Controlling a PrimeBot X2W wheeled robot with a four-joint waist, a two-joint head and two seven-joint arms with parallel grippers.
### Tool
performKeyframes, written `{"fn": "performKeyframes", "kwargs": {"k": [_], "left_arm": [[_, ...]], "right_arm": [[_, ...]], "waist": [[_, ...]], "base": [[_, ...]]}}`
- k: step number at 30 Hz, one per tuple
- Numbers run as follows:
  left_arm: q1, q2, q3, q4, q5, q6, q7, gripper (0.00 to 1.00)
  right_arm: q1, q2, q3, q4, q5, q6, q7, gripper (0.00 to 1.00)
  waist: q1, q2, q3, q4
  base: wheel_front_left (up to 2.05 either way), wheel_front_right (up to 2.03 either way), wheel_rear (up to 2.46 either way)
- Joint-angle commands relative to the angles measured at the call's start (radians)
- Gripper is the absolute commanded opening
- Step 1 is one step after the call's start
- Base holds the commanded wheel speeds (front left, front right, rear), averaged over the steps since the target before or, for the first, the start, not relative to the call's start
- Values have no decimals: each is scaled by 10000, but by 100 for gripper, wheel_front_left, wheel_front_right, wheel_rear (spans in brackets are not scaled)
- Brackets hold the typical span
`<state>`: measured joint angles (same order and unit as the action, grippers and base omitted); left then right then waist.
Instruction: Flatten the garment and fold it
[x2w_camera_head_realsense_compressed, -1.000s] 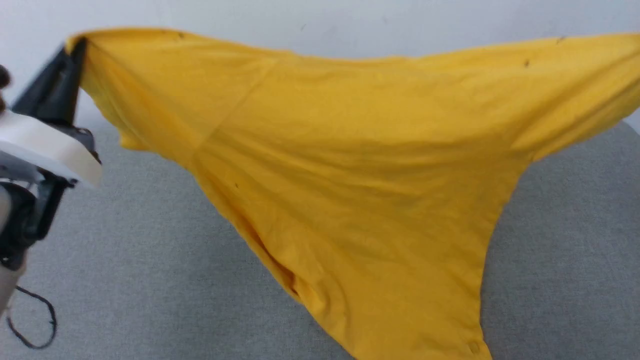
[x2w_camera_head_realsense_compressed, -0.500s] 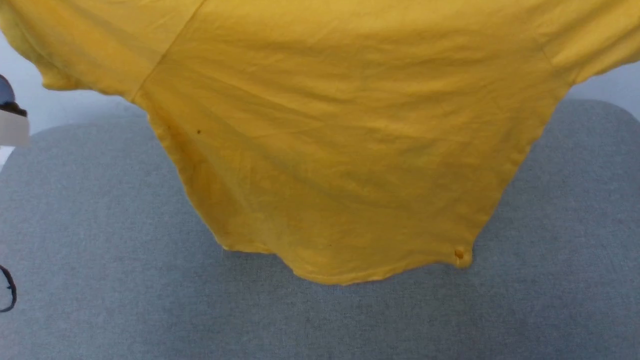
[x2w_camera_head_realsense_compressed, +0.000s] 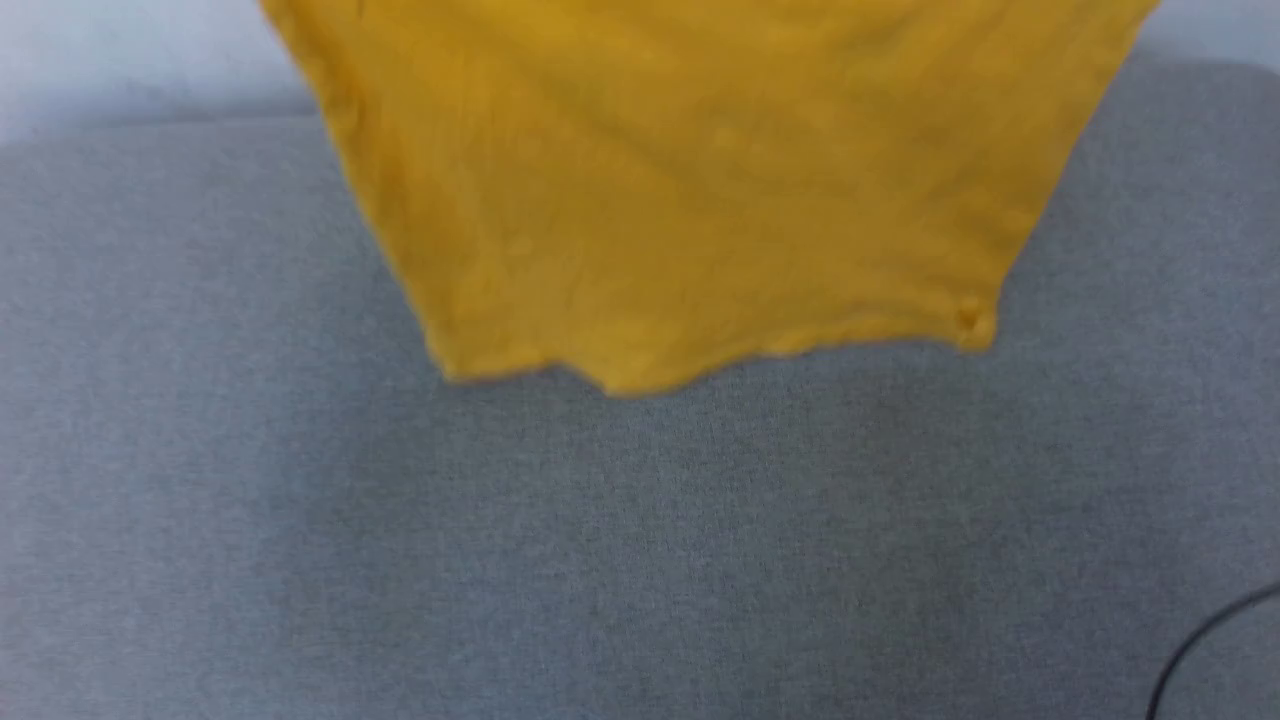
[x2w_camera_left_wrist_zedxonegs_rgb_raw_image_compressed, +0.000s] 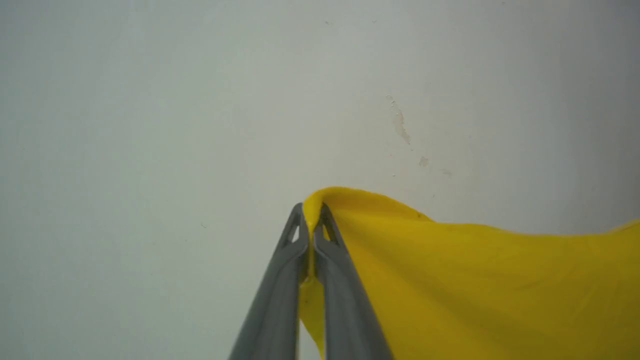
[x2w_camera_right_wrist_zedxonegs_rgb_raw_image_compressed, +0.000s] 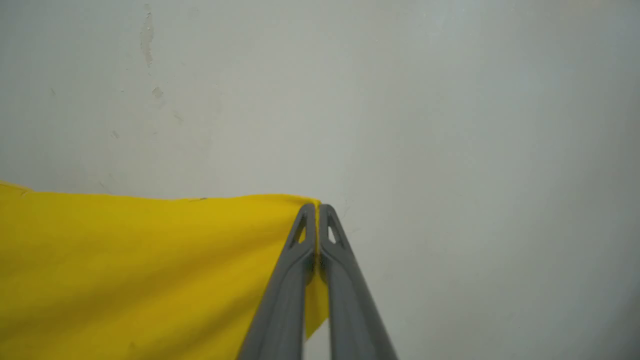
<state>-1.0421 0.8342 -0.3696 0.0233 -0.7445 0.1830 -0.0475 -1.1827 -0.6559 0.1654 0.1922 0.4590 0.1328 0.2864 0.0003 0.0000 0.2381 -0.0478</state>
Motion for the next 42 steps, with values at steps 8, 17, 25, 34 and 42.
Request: {"fn": "performKeyframes", "kwargs": {"k": [8, 17, 25, 34, 42], "left_arm": [[-3099, -1193, -239, 2333, 326, -670, -373, 0], [-5017, -2043, -219, 4466, 555, -1179, -1539, 0], [-4588, -2531, -274, 5238, 662, -1614, -2050, 0], [-1065, -2821, -685, 4808, 617, -1832, -2127, 0], [3005, -2330, -1561, 3635, 217, -1900, -1519, 0]], "right_arm": [[-2666, 823, -19, 2524, -708, -21, -1390, 0], [-4436, 1391, 79, 4345, -641, -21, -2736, 0], [-4387, 1414, 1076, 4969, -348, -21, -3296, 0], [-1789, 1384, 2027, 4829, 517, -21, -3910, 0], [2223, 762, 3064, 3247, 1386, -21, -3421, 0]], "waist": [[-3, 0, 1929, -214], [-3, 0, 2886, -115], [-3, 0, 3168, 64], [-3, 0, 2089, 263], [-3, 0, 399, 220]], "base": [[0, 0, 0], [0, 0, 0], [0, 0, 0], [0, 0, 0], [0, 0, 0]]}}
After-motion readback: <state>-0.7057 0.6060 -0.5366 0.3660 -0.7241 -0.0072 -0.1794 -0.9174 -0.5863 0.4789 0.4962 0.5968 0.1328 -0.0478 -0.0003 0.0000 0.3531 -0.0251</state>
